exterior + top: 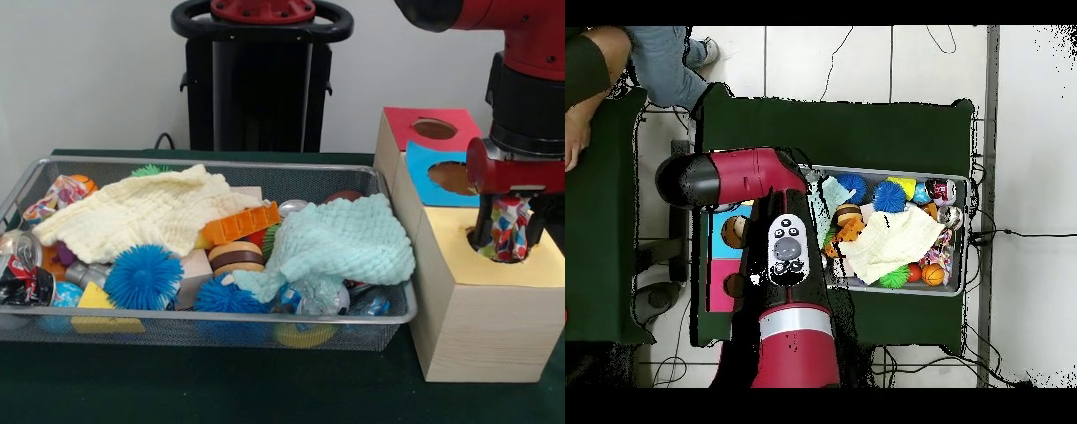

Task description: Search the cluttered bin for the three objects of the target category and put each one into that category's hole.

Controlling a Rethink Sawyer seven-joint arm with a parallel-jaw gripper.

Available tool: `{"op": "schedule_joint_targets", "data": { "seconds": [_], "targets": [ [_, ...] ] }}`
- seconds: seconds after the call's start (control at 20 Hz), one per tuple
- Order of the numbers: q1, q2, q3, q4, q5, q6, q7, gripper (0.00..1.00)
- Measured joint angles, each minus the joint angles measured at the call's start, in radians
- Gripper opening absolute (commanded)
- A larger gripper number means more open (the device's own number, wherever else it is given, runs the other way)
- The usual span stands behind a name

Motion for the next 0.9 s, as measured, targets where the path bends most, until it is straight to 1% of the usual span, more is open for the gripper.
{"op": "schedule_joint_targets", "data": {
  "seconds": [0.65,0.9],
  "targets": [
    [0.0,-0.003,0.0,0.003,0.0,0.0,0.0,1.0],
    [0.001,-0.033,0.0,0.025,0.0,0.0,0.0,1.0]
  ]
}}
